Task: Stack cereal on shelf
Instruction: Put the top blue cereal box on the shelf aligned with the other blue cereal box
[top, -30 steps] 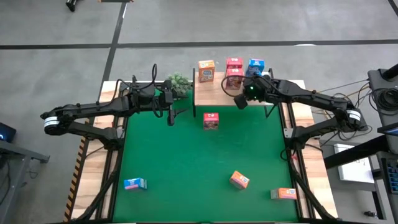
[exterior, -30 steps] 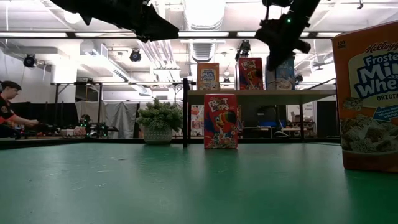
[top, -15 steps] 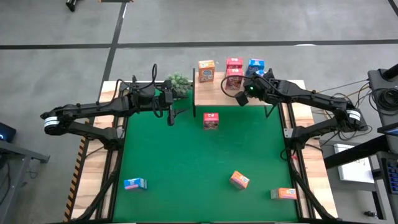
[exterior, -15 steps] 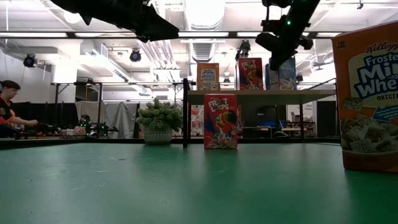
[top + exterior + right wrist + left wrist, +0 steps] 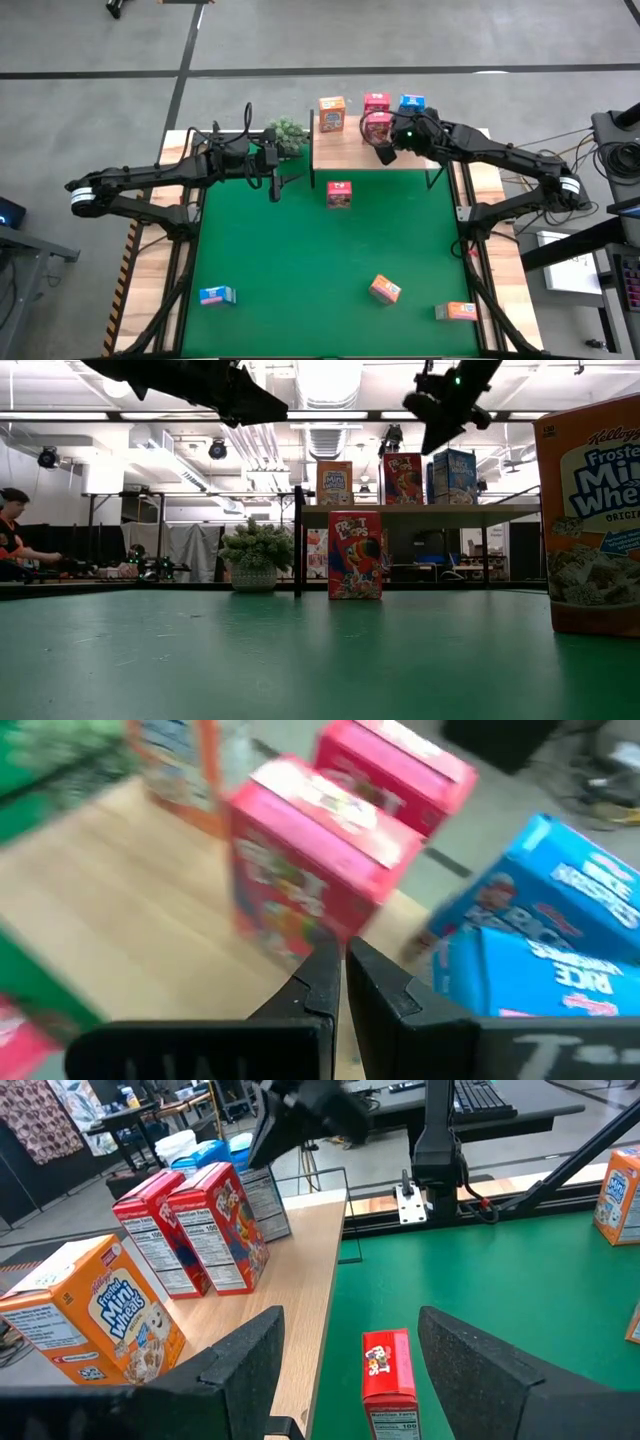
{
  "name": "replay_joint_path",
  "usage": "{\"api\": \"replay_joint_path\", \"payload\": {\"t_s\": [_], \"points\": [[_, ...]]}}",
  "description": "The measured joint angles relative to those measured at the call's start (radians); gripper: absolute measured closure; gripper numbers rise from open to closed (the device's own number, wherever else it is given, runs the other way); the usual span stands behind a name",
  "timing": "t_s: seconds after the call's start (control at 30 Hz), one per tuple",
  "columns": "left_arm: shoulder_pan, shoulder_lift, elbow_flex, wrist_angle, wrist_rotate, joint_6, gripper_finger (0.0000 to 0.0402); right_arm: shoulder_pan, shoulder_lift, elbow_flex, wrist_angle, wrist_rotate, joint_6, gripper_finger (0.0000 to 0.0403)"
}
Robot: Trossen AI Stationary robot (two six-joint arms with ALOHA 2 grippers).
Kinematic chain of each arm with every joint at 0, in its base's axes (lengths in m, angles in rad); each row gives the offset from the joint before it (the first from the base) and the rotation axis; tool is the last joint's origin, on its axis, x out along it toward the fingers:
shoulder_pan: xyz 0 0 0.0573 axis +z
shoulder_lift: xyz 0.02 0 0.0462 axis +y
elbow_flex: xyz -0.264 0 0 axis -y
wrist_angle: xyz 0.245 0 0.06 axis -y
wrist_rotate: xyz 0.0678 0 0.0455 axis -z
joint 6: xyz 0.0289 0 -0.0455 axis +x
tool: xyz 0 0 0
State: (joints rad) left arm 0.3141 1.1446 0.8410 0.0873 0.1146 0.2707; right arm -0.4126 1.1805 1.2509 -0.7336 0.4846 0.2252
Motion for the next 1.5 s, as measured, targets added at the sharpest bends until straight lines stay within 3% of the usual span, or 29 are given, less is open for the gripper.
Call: {"api": "replay_joint_path", "payload": {"t_s": [0.17,0.37,0.77,1.5], "points": [[0.0,0.0,0.0,0.004,0.0,0.0,0.0187,-0.004,0.0,0.116,-0.247,-0.143,0.044,0.039],[0.0,0.0,0.0,0.029,0.0,0.001,0.0187,-0.022,-0.005,0.139,-0.462,-0.164,0.115,0.039],[0.0,0.0,0.0,0.023,0.0,0.001,0.0187,-0.104,-0.008,-0.026,-0.293,-0.117,0.097,0.039],[0.0,0.0,0.0,0.017,0.0,0.001,0.0187,-0.112,0.014,-0.053,-0.15,-0.037,0.043,0.039]]}}
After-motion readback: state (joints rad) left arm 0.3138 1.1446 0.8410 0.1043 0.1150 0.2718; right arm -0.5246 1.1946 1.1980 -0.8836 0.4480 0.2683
